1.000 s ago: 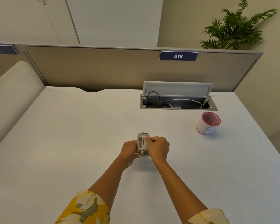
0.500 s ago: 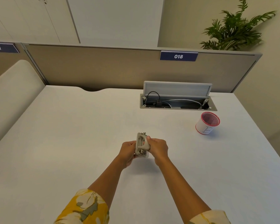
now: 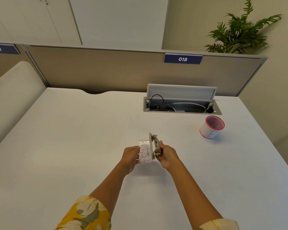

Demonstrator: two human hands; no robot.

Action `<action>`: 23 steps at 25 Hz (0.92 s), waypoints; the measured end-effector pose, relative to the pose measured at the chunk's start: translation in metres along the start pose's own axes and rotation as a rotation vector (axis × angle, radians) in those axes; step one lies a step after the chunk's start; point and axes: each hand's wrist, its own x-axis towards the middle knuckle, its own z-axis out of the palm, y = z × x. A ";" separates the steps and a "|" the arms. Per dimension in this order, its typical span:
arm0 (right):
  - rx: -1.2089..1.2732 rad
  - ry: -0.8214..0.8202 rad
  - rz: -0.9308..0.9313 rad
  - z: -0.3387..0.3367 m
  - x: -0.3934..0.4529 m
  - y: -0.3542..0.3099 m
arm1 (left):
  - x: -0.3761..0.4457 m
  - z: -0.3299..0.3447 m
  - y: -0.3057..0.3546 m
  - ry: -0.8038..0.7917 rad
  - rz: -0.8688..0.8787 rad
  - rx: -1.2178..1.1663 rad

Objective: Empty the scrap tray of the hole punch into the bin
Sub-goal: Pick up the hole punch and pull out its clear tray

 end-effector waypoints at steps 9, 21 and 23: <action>0.198 -0.233 0.151 -0.043 0.005 -0.007 | -0.005 -0.003 -0.002 0.082 0.007 -0.046; -0.360 -0.035 -0.034 -0.078 0.037 0.005 | -0.006 0.003 0.002 0.125 0.004 -0.063; -0.448 0.024 -0.087 -0.082 0.040 0.006 | -0.005 0.003 0.002 0.126 0.003 -0.061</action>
